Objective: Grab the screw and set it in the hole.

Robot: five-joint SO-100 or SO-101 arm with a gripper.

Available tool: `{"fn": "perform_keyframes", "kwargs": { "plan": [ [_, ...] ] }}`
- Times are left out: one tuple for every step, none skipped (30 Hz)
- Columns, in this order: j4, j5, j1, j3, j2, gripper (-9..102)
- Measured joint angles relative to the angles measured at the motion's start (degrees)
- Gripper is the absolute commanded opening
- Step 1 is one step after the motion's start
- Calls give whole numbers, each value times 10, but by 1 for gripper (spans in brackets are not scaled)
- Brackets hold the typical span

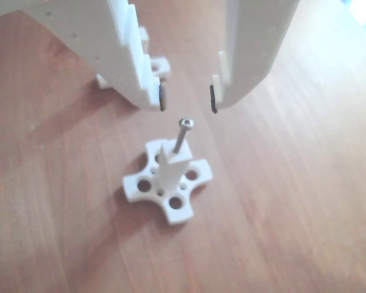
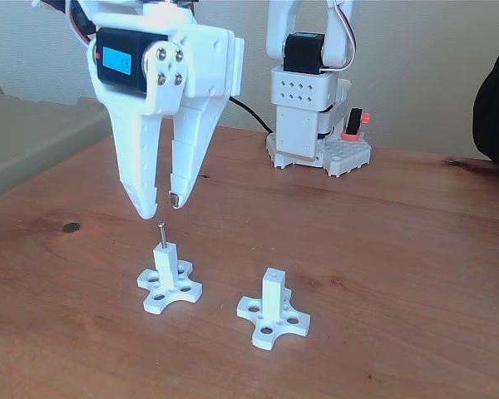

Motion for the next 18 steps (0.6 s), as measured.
{"fn": "perform_keyframes", "kwargs": {
  "plan": [
    [0, 0, 0, 0, -1, 9],
    [0, 0, 0, 0, -6, 9],
    [-2, 0, 0, 0, -8, 9],
    [-7, 0, 0, 0, -11, 9],
    [-10, 0, 0, 0, -12, 9],
    [-11, 0, 0, 0, -12, 9],
    [-12, 0, 0, 0, -12, 9],
    [-14, 0, 0, 0, -12, 9],
    [-14, 0, 0, 0, -12, 9],
    [-14, 0, 0, 0, -12, 9],
    [-15, 0, 0, 0, -14, 9],
    [-18, 0, 0, 0, -20, 9],
    [-18, 0, 0, 0, -20, 9],
    [-18, 0, 0, 0, -23, 9],
    [-18, 0, 0, 0, -23, 9],
    [-18, 0, 0, 0, -23, 9],
    [-18, 0, 0, 0, -23, 9],
    [-20, 0, 0, 0, -23, 9]
  ]
}}
